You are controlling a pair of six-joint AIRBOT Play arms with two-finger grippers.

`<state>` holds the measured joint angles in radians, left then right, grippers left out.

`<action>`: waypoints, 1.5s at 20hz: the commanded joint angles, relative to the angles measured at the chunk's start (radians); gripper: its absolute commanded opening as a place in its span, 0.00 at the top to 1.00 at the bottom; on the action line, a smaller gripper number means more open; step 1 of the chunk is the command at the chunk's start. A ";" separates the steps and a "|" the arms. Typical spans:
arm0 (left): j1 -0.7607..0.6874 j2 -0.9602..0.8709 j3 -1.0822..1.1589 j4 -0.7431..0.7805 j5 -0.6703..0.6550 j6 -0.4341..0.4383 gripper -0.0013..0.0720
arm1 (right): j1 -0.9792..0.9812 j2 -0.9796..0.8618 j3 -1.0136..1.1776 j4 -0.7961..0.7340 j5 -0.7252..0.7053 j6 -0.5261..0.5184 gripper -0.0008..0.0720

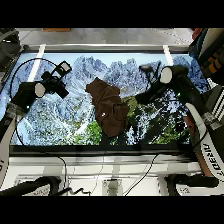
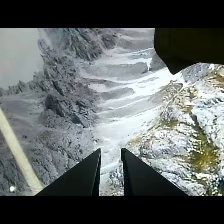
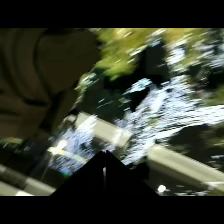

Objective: Fold the clothes and pants, and hang the long-sleeved shirts on hangers.

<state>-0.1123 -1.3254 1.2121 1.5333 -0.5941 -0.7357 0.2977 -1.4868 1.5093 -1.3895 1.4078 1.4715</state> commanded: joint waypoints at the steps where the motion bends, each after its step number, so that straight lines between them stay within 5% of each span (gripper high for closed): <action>1: 0.000 -0.002 0.000 0.000 0.000 0.000 0.78 | 0.000 -0.004 -0.114 0.161 -0.117 -0.077 0.97; 2: 0.000 -0.002 0.000 0.000 0.000 0.000 0.78 | 0.000 -0.008 -0.118 0.162 -0.175 -0.076 0.92; 4: 0.000 -0.002 0.000 0.000 0.000 0.000 0.78 | 0.000 -0.029 -0.119 0.154 -0.203 -0.080 0.63; 7: -0.001 -0.002 0.000 -0.002 -0.005 -0.019 0.78 | 0.000 -0.097 -0.122 0.205 -0.177 -0.135 0.61; 10: -0.005 -0.001 0.000 -0.061 -0.115 -0.222 0.78 | 0.000 -0.165 -0.152 0.311 -0.167 -0.184 0.52; 13: -0.017 -0.002 0.000 -0.092 -0.212 -0.227 0.78 | 0.000 -0.198 -0.197 0.397 -0.157 -0.255 0.50; 15: -0.017 -0.002 0.000 -0.095 -0.219 -0.227 0.78 | 0.000 -0.203 -0.221 0.414 -0.147 -0.285 0.32; 25: -0.017 -0.002 0.000 -0.106 -0.219 -0.227 0.76 | 0.031 -0.258 -0.235 0.432 -0.261 -0.391 0.32; 26: -0.017 -0.002 0.000 -0.106 -0.219 -0.227 0.72 | 0.036 -0.267 -0.235 0.432 -0.286 -0.391 0.32; 28: -0.017 -0.002 0.000 -0.106 -0.219 -0.227 0.21 | 0.050 -0.274 -0.234 0.434 -0.340 -0.390 0.35; 29: -0.017 -0.002 0.000 -0.106 -0.219 -0.227 0.05 | 0.055 -0.273 -0.231 0.438 -0.355 -0.391 0.48; 30: -0.017 -0.002 0.000 -0.106 -0.219 -0.227 0.04 | 0.058 -0.273 -0.219 0.441 -0.353 -0.393 0.67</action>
<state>-0.1291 -1.3266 1.2121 1.4277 -0.8124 -0.9623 0.3420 -1.7523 1.2789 -0.9577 1.1034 1.0901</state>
